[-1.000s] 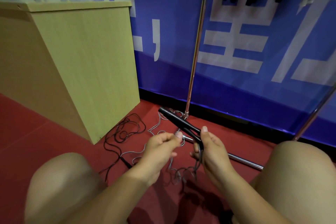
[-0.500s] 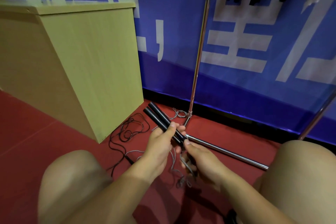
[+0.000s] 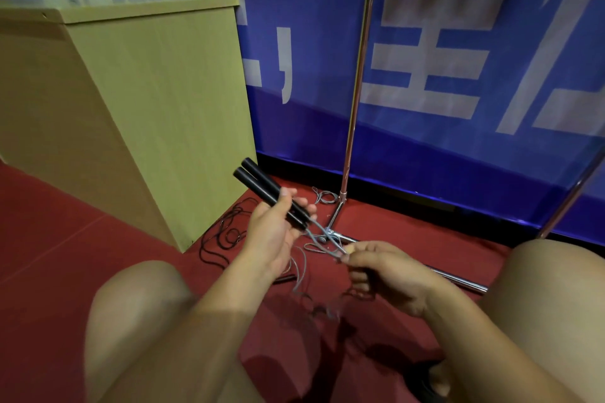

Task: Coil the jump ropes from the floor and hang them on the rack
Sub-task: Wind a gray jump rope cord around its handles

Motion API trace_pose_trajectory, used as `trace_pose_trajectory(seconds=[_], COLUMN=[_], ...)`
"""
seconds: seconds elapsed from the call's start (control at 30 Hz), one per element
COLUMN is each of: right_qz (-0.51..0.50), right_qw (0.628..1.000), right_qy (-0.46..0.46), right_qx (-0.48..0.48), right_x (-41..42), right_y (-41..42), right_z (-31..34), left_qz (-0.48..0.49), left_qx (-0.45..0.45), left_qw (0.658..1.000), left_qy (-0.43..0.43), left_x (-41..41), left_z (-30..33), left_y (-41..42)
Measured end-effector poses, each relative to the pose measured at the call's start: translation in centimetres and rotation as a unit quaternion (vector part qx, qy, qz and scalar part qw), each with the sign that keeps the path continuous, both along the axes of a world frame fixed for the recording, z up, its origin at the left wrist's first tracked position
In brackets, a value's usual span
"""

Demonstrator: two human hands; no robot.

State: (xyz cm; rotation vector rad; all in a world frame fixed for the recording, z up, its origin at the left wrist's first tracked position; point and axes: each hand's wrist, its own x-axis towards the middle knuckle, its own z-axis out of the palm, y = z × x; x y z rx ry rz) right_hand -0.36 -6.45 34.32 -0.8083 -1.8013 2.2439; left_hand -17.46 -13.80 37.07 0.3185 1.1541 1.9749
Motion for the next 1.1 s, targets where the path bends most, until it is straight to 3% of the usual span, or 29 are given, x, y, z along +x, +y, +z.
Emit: trace_pose_trajectory(seconds=[0.17,0.27,0.37,0.4,0.43,0.5,0.57,0.67,0.77,0.87,1.1], right_qz=[0.016,0.036,0.031,0.012,-0.02,-0.102,-0.156,-0.203,-0.268,-0.298,-0.367], right_qw=[0.975,0.931,0.863,0.86,0.88,0.948,0.981,0.972,0.954,0.935,0.9], right_qy=[-0.081,-0.165,-0.258,-0.264,-0.245,-0.145,-0.038,0.111,0.12,0.108,0.086], right_qx=[0.204,0.324,0.432,0.437,0.407,0.263,0.109,-0.032,0.063,0.162,0.22], right_x=[1.4,2.2,2.8,2.8,2.7,2.7,3.1,3.9,4.1,3.3,2.2], right_y=[1.4,2.2,2.9,3.0,3.1,3.2,3.1,3.3,3.2,2.6,2.8], right_z=[0.0,-0.4,-0.8,-0.8,-0.6,-0.1,1.2,3.2,3.2,2.5,1.0], left_qz=[0.041,0.08,0.152,0.172,0.182,0.157,0.082,-0.107,-0.292,-0.391,-0.337], left_qx=[-0.06,-0.084,-0.086,-0.091,-0.1,-0.139,-0.202,-0.279,-0.276,-0.24,-0.233], left_qw=[0.996,0.99,0.982,0.977,0.973,0.962,0.929,0.85,0.803,0.781,0.817], left_qy=[0.055,0.078,0.076,0.082,0.096,0.173,0.299,0.434,0.44,0.423,0.406], left_x=[-1.0,-1.7,-3.7,-4.4,-5.1,-5.5,-5.2,-3.3,0.1,2.2,2.3], left_z=[-0.1,-0.4,0.0,0.1,0.2,0.1,-0.4,-1.6,-2.4,-1.8,-0.9], left_y=[0.0,0.3,0.2,0.0,-0.3,-0.7,-1.0,-1.5,-2.2,-2.9,-3.1])
